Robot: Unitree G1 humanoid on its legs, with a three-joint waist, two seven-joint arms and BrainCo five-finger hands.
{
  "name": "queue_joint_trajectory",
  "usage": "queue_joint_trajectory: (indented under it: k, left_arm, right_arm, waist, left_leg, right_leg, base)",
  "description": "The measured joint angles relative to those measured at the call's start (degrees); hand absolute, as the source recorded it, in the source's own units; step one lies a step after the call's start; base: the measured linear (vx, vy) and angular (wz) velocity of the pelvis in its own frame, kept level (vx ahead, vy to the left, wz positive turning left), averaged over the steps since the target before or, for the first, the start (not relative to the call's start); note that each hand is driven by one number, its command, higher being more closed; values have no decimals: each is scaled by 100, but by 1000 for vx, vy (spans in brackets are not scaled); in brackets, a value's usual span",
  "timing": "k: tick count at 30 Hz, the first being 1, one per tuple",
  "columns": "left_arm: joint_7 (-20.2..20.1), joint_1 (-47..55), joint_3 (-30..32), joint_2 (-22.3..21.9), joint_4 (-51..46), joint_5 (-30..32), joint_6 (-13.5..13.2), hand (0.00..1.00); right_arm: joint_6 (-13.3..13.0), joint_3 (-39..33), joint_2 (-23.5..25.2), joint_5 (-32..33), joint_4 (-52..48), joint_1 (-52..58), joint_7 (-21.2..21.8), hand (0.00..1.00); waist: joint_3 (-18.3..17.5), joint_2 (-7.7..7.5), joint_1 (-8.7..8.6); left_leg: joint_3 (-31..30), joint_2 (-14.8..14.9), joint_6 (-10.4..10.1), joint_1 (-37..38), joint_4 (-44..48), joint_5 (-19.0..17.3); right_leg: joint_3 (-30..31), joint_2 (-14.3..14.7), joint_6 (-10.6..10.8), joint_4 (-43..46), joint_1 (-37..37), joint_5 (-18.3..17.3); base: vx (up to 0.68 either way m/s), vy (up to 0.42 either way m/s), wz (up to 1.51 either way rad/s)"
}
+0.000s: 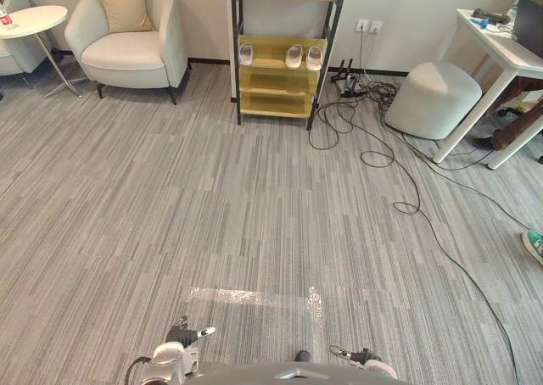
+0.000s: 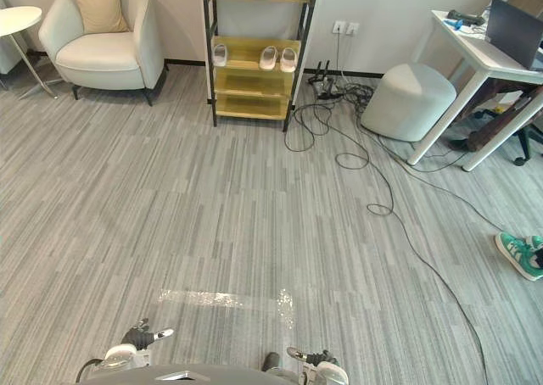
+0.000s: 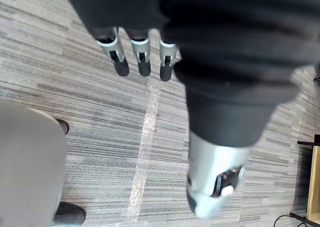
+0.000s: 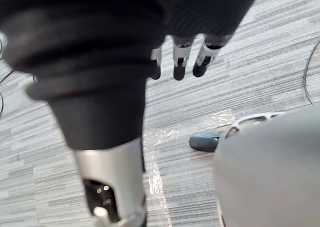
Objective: Pick up cushions and gather them together orderly.
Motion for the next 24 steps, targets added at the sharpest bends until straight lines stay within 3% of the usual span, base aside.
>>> queue_joint_trajectory:
  k: [6,7,9,11,12,13,14,16,17,19,24]
  left_arm:
    - [-4,-21,-124,24,8,52,1,0]
    - [-14,-29,-116,25,-12,51,1,0]
    - [-65,-32,-81,22,-85,50,0,0]
    - [-65,-24,-65,2,-264,50,1,0]
    - [-65,0,-24,-11,-324,53,-4,0]
    - [-64,14,-12,-27,-353,51,-4,0]
    - [-59,44,-13,-49,-354,51,-4,0]
    - [-57,97,6,-103,-343,49,5,0]
    - [-52,194,35,-113,-327,49,19,0]
    - [-48,304,121,-11,-298,49,22,0]
    - [-44,420,396,-65,-266,24,50,0]
  right_arm:
    - [-34,-7,-1,128,2,10,0,0]
    - [-54,-2,7,160,-2,4,1,0]
    - [-105,14,9,192,-20,3,-1,0]
    - [-106,37,2,215,-87,5,-5,0]
    - [-95,67,-1,216,-201,20,-7,0]
    - [-100,62,-8,216,-252,31,-10,0]
    - [-100,55,-44,215,-258,85,-9,0]
    - [-86,81,-103,216,-350,136,-13,0]
    - [-77,142,-89,213,-474,171,-18,0]
    - [-75,212,9,217,-493,192,-23,0]
    - [-6,253,32,143,-444,240,-14,0]
  waist:
    - [14,25,-38]
    - [65,63,-39]
    - [150,91,-25]
    - [273,157,51]
    - [336,163,127]
    - [344,205,138]
    - [345,280,139]
    - [346,413,183]
    - [276,489,257]
    - [286,240,273]
    - [119,98,337]
  left_leg:
    - [-277,10,-53,-84,105,44]
    - [-289,89,-310,-330,679,-171]
    - [-250,185,-551,-684,1653,-353]
    - [-145,288,-648,-1246,2905,-255]
    - [-19,394,-439,-1474,3398,-382]
    - [76,459,-324,-1567,3379,-533]
    - [93,520,-335,-1754,3042,-614]
    - [79,644,-399,-1687,1997,-289]
    - [190,579,-302,-1574,1772,-140]
    - [379,395,-304,-1395,1454,-120]
    - [710,232,-132,-1028,1100,-63]
  right_leg:
    - [-256,-4,-34,43,84,-103]
    - [-233,52,-101,44,146,-235]
    - [-196,85,-95,53,247,-346]
    - [-109,88,-104,330,239,-519]
    - [-18,46,-112,506,248,-663]
    - [62,45,-97,563,259,-703]
    - [124,45,-59,576,242,-727]
    - [308,133,23,566,223,-737]
    - [489,149,62,567,240,-715]
    - [688,-45,96,776,148,-799]
    - [1006,-167,168,629,240,-845]
  base:
    - [19,-5,25]
    - [-15,-34,21]
    - [-40,3,16]
    - [-68,58,-10]
    - [-25,75,-22]
    - [-12,107,-36]
    - [3,114,-43]
    - [53,150,-61]
    - [175,150,-62]
    - [177,109,-33]
    - [155,61,-25]
